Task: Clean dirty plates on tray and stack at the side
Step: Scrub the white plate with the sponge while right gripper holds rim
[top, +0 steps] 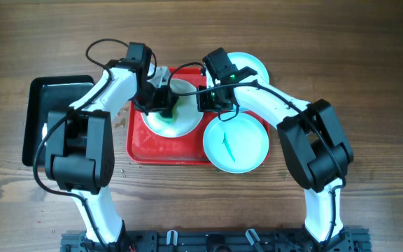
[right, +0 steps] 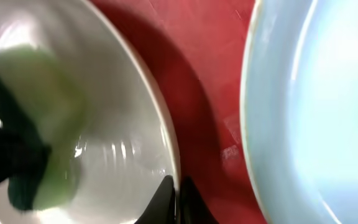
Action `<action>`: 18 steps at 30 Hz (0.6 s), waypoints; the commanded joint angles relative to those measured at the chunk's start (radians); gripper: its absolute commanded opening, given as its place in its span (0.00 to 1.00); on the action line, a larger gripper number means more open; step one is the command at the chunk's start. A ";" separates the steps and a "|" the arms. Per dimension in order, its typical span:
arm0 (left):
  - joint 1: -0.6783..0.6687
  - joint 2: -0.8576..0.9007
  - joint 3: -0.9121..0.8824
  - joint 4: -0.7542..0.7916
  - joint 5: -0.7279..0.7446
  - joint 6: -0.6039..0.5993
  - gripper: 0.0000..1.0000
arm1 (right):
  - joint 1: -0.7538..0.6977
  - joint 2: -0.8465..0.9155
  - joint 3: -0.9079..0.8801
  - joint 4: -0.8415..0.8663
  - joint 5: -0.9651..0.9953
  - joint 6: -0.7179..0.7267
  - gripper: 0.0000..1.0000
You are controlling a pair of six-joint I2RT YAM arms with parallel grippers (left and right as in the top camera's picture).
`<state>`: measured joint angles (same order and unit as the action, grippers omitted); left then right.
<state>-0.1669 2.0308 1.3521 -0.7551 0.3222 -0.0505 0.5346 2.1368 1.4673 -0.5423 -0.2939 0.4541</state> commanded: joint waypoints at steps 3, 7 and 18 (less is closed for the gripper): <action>-0.001 0.034 -0.008 0.020 -0.510 -0.358 0.04 | 0.014 0.018 0.024 -0.005 -0.036 0.001 0.04; -0.002 0.034 -0.008 -0.107 -0.428 -0.313 0.04 | 0.014 0.018 0.024 -0.003 -0.035 0.002 0.04; -0.001 0.034 -0.008 -0.163 0.280 0.164 0.04 | 0.014 0.018 0.024 -0.001 -0.036 0.002 0.04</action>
<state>-0.1589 2.0373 1.3594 -0.9722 0.4263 0.0170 0.5510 2.1395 1.4693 -0.5461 -0.3206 0.4587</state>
